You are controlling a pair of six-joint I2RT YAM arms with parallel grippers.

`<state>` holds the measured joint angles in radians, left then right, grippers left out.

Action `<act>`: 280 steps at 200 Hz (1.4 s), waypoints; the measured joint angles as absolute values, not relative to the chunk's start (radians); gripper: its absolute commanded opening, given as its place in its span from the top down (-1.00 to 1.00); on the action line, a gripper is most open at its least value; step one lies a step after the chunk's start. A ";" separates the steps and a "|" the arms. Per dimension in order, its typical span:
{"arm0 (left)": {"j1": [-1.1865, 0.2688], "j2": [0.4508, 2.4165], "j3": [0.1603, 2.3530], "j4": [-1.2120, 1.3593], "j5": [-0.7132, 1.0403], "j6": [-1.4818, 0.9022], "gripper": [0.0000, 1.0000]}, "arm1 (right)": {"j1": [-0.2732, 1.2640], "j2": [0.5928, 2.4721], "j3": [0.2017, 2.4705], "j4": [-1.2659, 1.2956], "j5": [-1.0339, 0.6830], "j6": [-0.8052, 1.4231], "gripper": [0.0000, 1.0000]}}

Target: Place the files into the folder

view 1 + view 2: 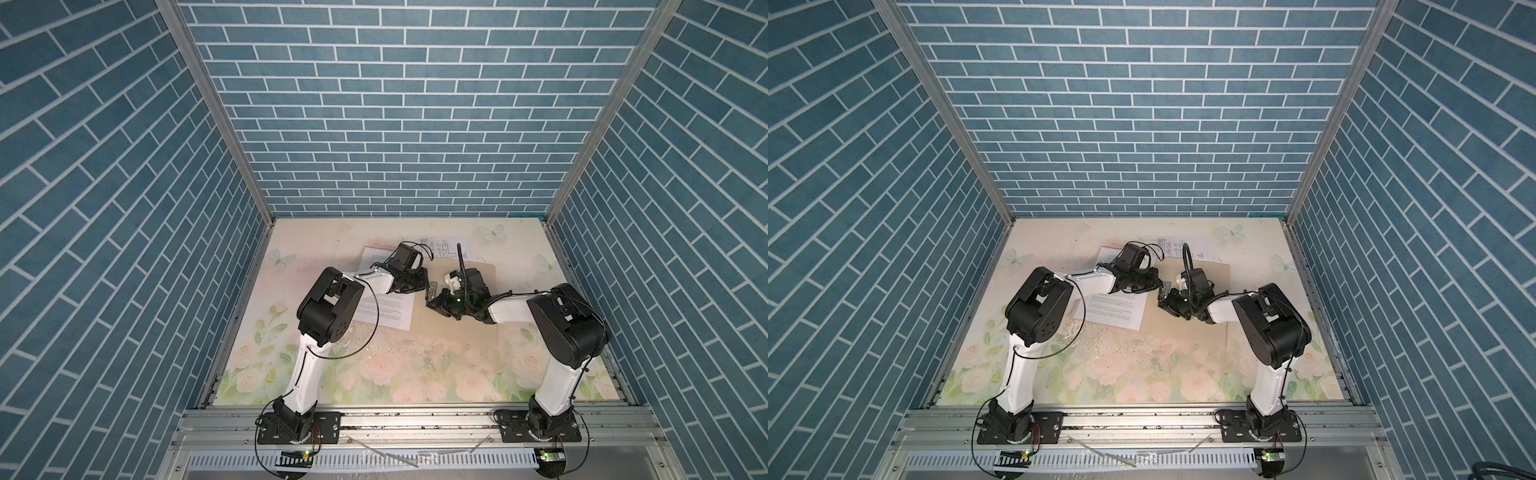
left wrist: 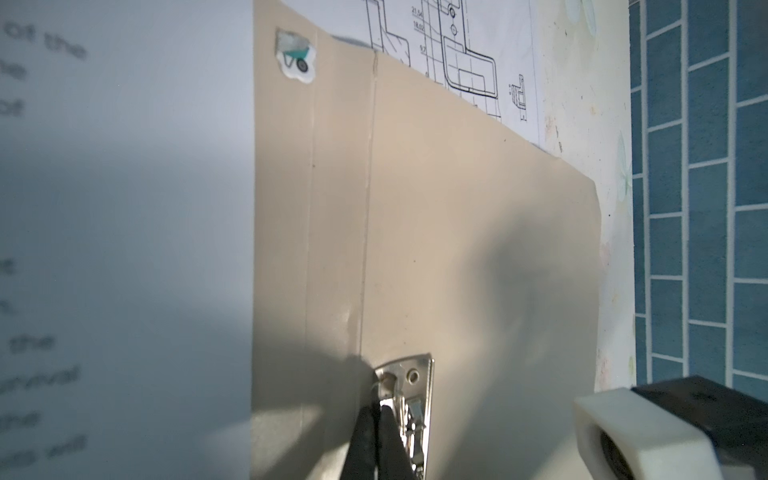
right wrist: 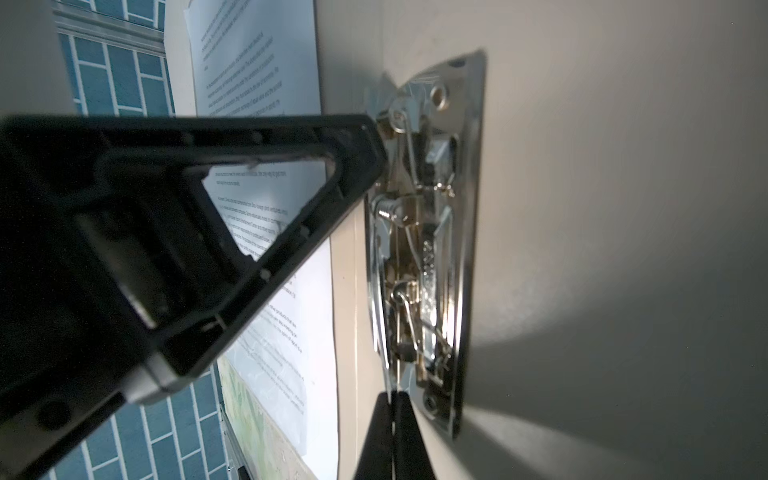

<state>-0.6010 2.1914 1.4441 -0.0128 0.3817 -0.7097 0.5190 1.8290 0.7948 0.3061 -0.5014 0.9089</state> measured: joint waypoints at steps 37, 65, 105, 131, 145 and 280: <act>-0.602 2.191 1.451 -0.029 0.382 -0.702 0.91 | 0.520 1.823 0.796 0.286 -0.493 0.889 1.00; -0.602 2.191 1.454 -0.035 0.382 -0.696 0.91 | 0.521 1.817 0.797 0.279 -0.489 0.888 1.00; -0.606 2.191 1.454 -0.042 0.387 -0.695 0.92 | 0.521 1.782 0.797 0.254 -0.485 0.892 1.00; -0.606 2.190 1.454 -0.042 0.391 -0.696 0.92 | 0.521 1.758 0.797 0.242 -0.483 0.905 1.00; -0.606 2.188 1.454 -0.044 0.391 -0.696 0.92 | 0.521 1.750 0.798 0.237 -0.483 0.914 1.00; -0.595 2.129 1.370 -0.014 0.359 -0.754 0.82 | 0.445 1.578 0.719 0.351 -0.375 0.926 0.35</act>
